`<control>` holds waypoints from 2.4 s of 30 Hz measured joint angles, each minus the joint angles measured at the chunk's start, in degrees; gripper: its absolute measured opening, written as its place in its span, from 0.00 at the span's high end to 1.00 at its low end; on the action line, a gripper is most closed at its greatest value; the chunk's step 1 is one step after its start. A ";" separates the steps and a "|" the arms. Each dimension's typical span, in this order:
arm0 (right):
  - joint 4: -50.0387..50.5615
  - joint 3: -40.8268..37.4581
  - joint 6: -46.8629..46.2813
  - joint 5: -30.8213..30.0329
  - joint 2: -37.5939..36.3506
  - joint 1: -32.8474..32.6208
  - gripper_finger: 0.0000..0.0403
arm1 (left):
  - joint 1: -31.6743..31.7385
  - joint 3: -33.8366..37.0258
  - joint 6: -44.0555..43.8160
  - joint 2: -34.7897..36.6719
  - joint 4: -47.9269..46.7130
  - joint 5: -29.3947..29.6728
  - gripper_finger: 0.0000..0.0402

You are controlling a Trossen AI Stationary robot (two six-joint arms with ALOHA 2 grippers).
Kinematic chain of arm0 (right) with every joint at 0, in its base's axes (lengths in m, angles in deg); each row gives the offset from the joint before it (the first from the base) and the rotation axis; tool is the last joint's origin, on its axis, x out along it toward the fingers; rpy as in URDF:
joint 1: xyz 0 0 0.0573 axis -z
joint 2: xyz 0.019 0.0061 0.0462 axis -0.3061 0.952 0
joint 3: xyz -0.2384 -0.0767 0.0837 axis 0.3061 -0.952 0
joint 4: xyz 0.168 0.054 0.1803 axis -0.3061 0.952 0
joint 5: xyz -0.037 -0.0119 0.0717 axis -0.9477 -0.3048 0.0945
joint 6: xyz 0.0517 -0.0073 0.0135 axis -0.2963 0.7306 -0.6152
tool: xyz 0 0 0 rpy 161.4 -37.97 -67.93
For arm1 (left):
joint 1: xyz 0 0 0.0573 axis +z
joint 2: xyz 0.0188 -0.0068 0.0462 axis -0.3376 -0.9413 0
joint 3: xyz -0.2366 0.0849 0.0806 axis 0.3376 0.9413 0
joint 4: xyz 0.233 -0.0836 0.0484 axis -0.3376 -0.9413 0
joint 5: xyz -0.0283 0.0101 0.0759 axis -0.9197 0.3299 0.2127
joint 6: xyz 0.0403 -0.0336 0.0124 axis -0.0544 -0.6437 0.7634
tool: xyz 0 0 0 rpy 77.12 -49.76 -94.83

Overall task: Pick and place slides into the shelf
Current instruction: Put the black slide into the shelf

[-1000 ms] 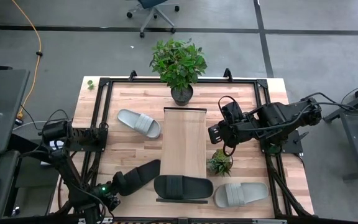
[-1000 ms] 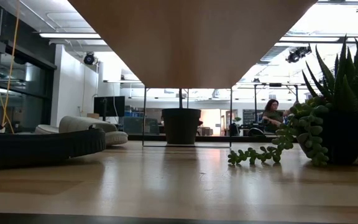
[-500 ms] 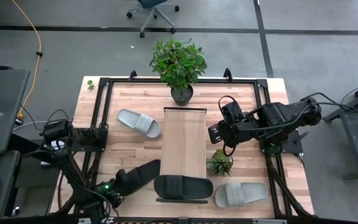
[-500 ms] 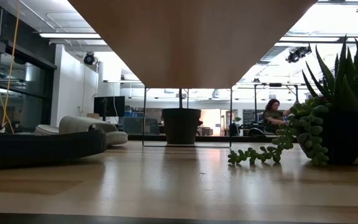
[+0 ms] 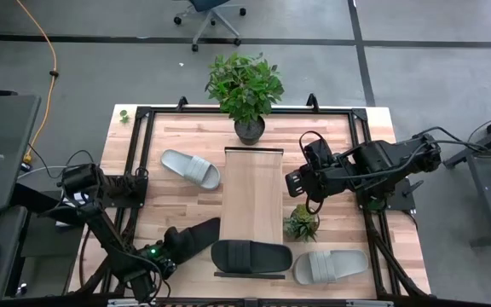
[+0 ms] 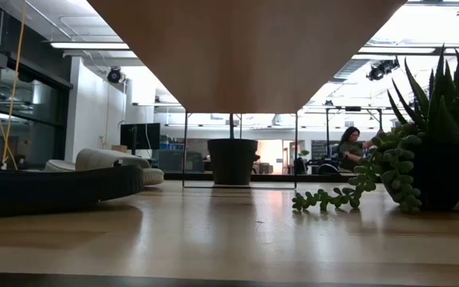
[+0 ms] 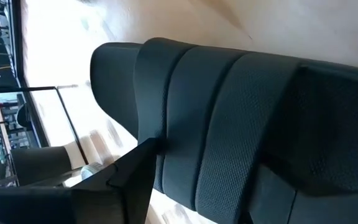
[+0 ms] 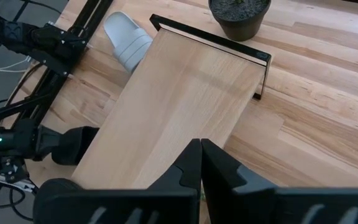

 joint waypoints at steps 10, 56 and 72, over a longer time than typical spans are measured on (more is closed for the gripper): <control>0.00 0.00 -0.02 0.00 0.00 0.00 1.00 | -0.02 -0.72 1.51 0.00 0.20 1.70 0.65; 0.23 -0.02 6.92 -1.22 0.01 0.00 1.00 | -0.02 -17.67 -11.50 8.52 -40.71 -1.77 1.00; 4.96 -0.02 16.63 1.73 0.02 0.02 1.00 | 5.22 -27.74 -20.00 9.18 -42.96 -4.05 1.00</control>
